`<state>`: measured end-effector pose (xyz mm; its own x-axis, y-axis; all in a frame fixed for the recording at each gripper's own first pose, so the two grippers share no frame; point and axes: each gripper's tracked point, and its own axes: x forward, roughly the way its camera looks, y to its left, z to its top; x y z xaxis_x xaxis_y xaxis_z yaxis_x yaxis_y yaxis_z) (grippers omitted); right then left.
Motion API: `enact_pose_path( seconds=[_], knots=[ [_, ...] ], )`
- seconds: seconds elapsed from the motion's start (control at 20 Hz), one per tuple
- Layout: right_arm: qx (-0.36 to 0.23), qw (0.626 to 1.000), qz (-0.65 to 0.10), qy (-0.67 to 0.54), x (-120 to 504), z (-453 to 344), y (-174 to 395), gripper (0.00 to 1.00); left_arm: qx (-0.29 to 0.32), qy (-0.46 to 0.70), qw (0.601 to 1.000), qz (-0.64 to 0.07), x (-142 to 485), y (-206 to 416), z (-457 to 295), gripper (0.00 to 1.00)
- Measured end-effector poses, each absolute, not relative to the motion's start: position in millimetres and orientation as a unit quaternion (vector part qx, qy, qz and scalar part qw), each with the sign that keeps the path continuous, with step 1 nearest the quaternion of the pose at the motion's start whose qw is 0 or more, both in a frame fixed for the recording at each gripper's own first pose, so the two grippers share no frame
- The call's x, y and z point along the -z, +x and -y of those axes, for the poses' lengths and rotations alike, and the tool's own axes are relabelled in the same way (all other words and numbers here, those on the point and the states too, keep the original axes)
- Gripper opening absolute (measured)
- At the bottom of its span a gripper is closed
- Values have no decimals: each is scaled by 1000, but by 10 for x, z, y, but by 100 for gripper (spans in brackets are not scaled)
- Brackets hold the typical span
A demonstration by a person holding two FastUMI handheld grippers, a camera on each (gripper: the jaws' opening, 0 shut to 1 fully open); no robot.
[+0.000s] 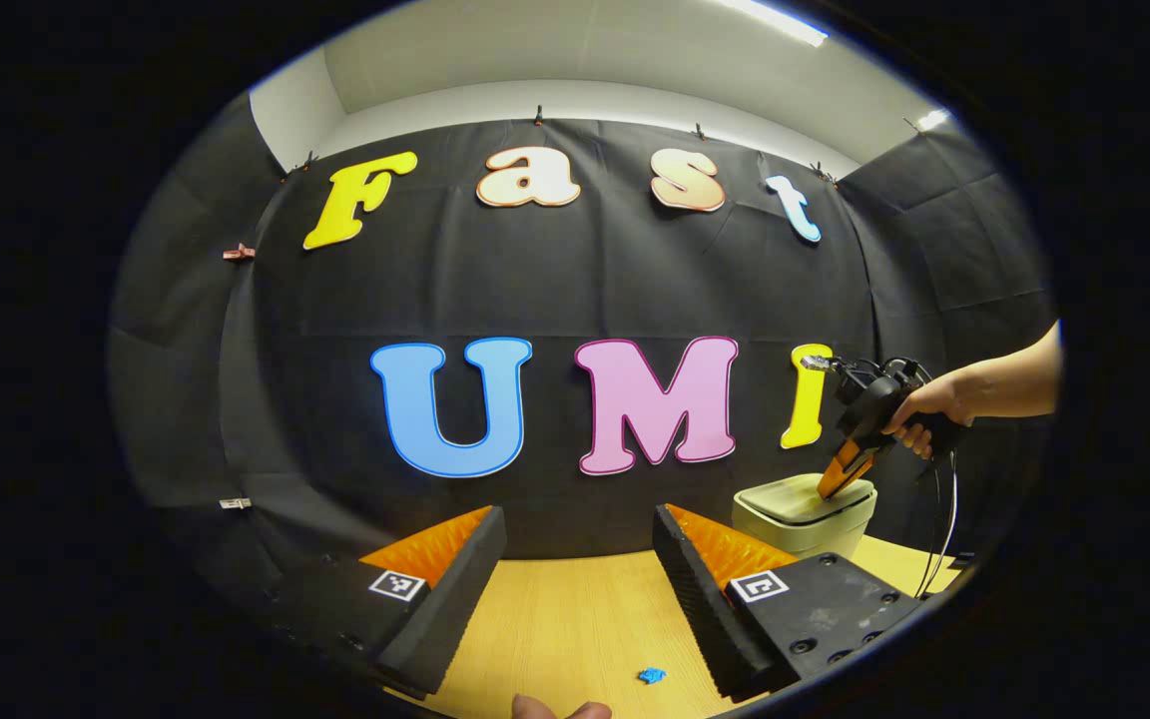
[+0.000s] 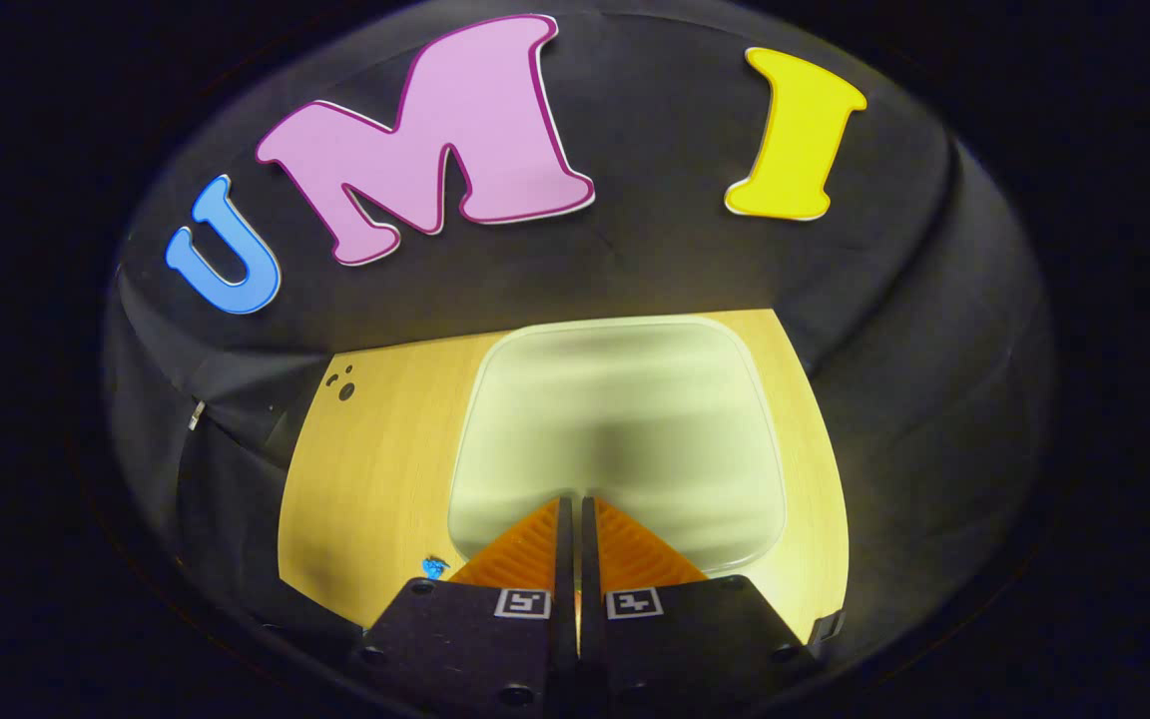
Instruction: Press the lid of the desktop garbage bin to open it, pick up the crumpled paper on the desktop and throw it into the bin, then pick up the pop can on the desktop and drop it into the bin, and finally close the garbage bin lid.
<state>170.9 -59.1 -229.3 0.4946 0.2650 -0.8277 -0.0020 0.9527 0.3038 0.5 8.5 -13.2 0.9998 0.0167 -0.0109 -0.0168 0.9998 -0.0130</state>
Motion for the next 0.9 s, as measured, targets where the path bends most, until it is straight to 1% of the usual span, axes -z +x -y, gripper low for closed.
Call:
enact_pose_path(
  seconds=[0.15, 0.3, 0.5, 0.65, 0.9],
  knots=[
    [-81, 881, -446, 134, 2053, 572, 1795, 6, -5, -9, 1000, -7, 133, 25, -63, 95],
    [-70, 905, -392, 149, 1775, 613, 1839, 6, 0, -19, 1000, -9, 141, 40, -21, 95],
    [-53, 942, -299, 146, 1344, 688, 1834, 6, 3, -17, 1000, -11, 158, 58, -12, 95],
    [-49, 961, -240, 126, 1105, 685, 1707, 6, 6, -19, 1000, -15, 174, 81, -3, 95],
    [-61, 983, -136, 105, 629, 538, 1370, 6, 10, -18, 999, -26, 298, 120, 37, 95]
  ],
)
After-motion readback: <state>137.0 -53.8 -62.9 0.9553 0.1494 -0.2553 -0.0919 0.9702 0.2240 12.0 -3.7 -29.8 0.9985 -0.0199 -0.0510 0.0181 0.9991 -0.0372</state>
